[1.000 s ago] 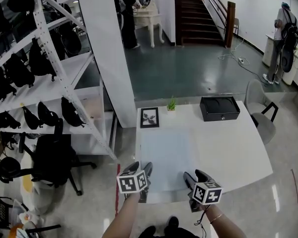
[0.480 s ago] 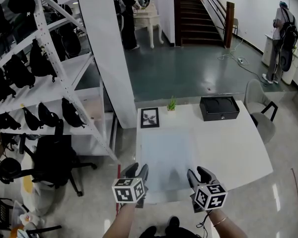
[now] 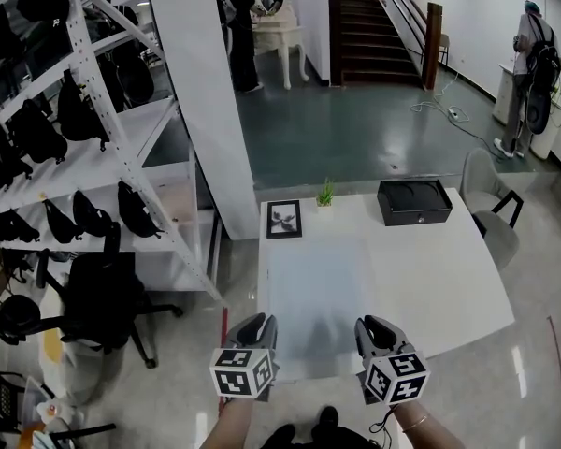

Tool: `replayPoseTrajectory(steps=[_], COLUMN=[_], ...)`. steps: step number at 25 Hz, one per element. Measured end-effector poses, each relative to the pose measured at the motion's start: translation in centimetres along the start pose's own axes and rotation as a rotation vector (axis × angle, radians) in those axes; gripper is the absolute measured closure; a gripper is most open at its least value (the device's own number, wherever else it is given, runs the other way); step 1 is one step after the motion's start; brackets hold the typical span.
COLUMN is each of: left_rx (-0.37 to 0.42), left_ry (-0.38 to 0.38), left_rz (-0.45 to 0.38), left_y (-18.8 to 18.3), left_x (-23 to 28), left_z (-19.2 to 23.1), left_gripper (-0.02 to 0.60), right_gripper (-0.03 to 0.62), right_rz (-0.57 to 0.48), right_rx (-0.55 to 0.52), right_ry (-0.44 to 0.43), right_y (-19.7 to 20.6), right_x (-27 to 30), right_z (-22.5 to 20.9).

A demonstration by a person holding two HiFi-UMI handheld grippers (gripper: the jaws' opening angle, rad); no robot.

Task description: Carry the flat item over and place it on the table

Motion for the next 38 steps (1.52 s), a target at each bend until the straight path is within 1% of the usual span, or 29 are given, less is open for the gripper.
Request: replayPoseTrajectory(steps=[3,7,14,22,27,38], left_rx=[0.009,0.030,0.040,0.053,0.042,0.028], left_ry=[0.002,-0.003,-0.005,0.000,-0.007,-0.022], left_rz=[-0.010,-0.034,-0.046,-0.040,-0.043,-0.050], left_y=[0.3,0.3,0.0,-0.1,-0.2,-0.2], left_x=[-0.4,-0.9,-1.1,-0.9,-1.0,-1.3], left_z=[-0.2,-0.4,-0.4,-1.0,-0.9,-0.4], left_gripper=[0.524,0.543,0.543,0.543,0.543,0.543], right_gripper=[0.570,0.591,0.594,0.594,0.594,0.594], right_rz=[-0.014,-0.026,-0.025,-0.030,-0.030,-0.012], right_rx=[-0.015,-0.018,-0.005,-0.038,-0.040,-0.056], right_ry=[-0.001,0.001,-0.010,0.004,0.015,0.006], right_y=[-0.2,-0.2,0.0,-0.5,-0.6,-0.1], right_x=[-0.2,-0.5,-0.7,-0.9,-1.1,-1.2], right_z=[0.4,0.7,0.8,0.4,0.3,0.3])
Point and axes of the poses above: the fingertips, and each gripper's own axes: x forward along the fingers, z to its left, y out of its underside, the point moved 10 cm from there along -x, backward along the fingers, and after that the axes turned 10 degrees about y, right-handed, at the moved point
